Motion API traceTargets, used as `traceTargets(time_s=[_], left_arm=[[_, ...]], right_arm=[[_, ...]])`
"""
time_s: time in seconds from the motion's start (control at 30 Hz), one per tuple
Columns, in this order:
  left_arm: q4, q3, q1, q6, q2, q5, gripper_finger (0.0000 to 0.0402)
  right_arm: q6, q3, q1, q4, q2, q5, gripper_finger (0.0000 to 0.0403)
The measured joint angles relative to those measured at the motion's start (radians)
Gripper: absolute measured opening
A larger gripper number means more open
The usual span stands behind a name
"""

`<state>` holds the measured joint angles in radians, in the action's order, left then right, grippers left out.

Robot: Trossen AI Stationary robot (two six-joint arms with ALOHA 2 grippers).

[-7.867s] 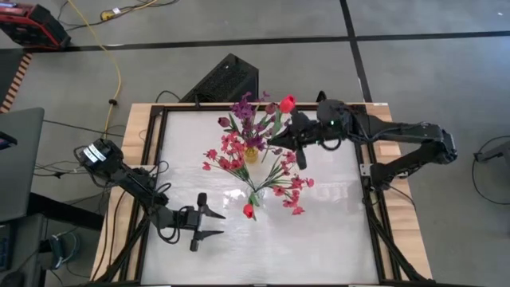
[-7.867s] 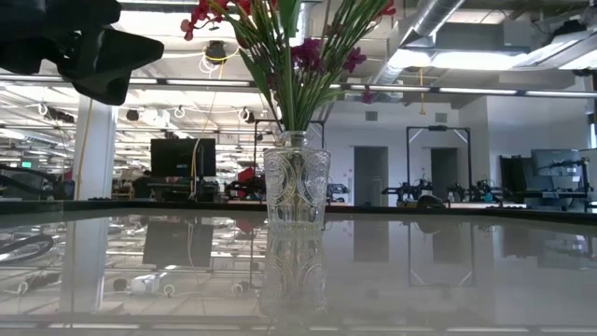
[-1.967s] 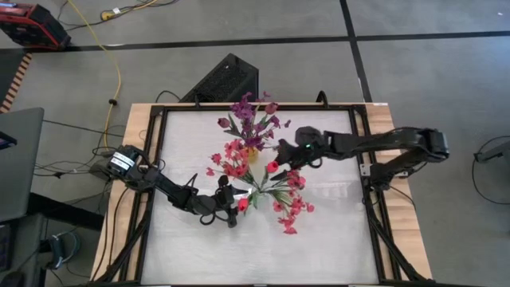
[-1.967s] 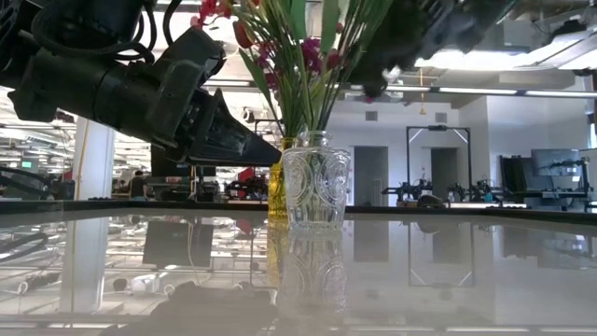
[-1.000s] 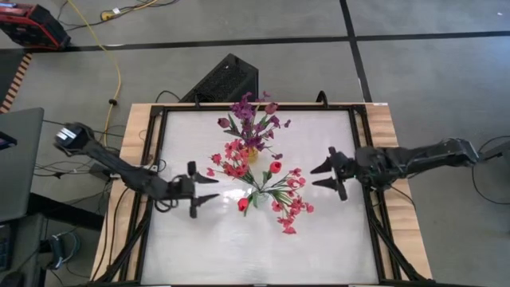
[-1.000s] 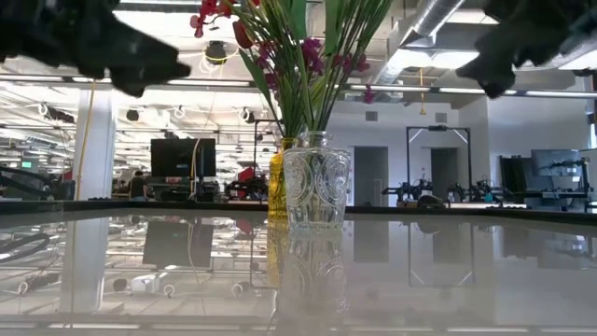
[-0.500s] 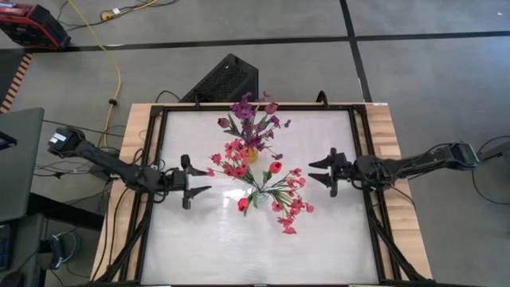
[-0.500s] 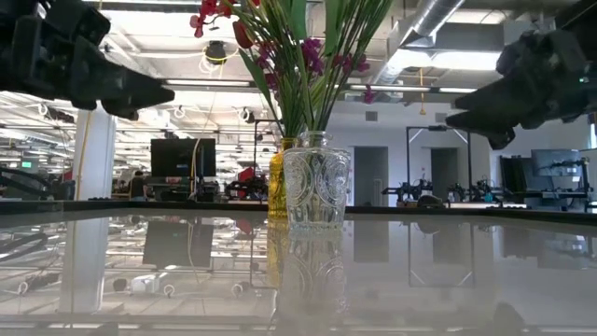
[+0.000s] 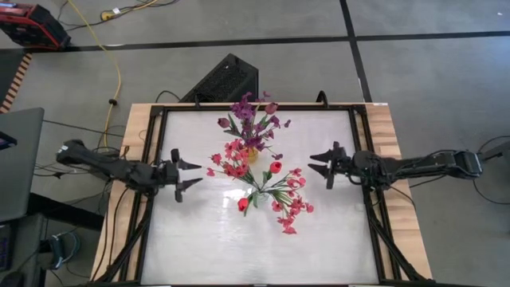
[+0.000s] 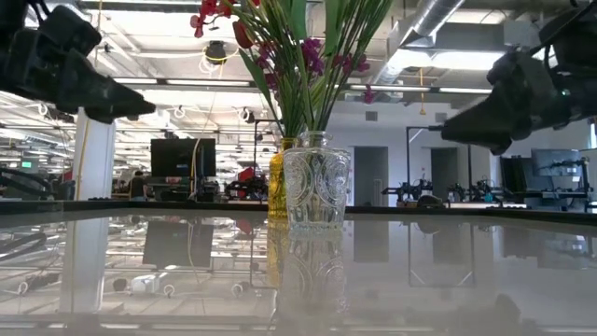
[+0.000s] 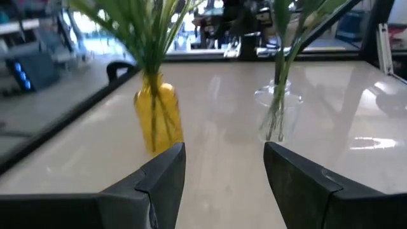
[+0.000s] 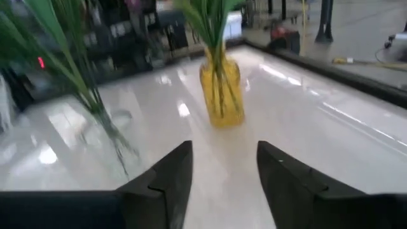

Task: Sort flowers into vase by color
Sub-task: Return to Home Position

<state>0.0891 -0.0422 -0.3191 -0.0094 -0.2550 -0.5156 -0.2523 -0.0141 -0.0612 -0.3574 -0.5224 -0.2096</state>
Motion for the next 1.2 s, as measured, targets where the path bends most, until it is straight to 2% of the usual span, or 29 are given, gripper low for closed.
traceTargets(time_s=[0.1,0.17,0.27,0.3,0.37,0.57,0.7,0.87,1.2], left_arm=[[-0.218,-0.037,0.0,-0.071,0.148,0.003,0.0203],[-0.289,-0.044,0.0,-0.115,0.236,0.007,0.0203],[-0.327,-0.055,0.0,-0.151,0.252,0.007,0.0203],[-0.331,-0.056,-0.001,-0.158,0.246,0.007,0.0203],[-0.314,-0.056,-0.002,-0.172,0.228,-0.006,0.0203],[-0.356,-0.057,-0.001,-0.155,0.218,0.006,0.0203],[-0.363,-0.057,-0.001,-0.12,0.218,0.007,0.0203],[-0.364,-0.057,-0.001,-0.107,0.218,0.007,0.0203],[-0.367,-0.057,-0.001,-0.107,0.218,0.007,0.0203]], right_arm=[[0.031,-0.021,0.0,0.085,-0.001,0.0,0.0154],[0.04,-0.022,0.0,0.134,-0.001,0.0,0.0105],[0.041,-0.022,-0.004,0.181,-0.001,-0.002,0.0028],[0.049,-0.022,-0.005,0.189,-0.002,-0.002,0.0018],[0.051,-0.022,-0.005,0.194,-0.002,-0.003,0.0022],[0.051,-0.022,-0.006,0.2,0.0,-0.002,0.0098],[0.051,-0.022,-0.006,0.201,-0.001,-0.002,0.0126],[0.051,-0.022,-0.006,0.201,-0.001,-0.002,0.014],[0.05,-0.023,-0.006,0.201,-0.001,-0.002,0.0137]])
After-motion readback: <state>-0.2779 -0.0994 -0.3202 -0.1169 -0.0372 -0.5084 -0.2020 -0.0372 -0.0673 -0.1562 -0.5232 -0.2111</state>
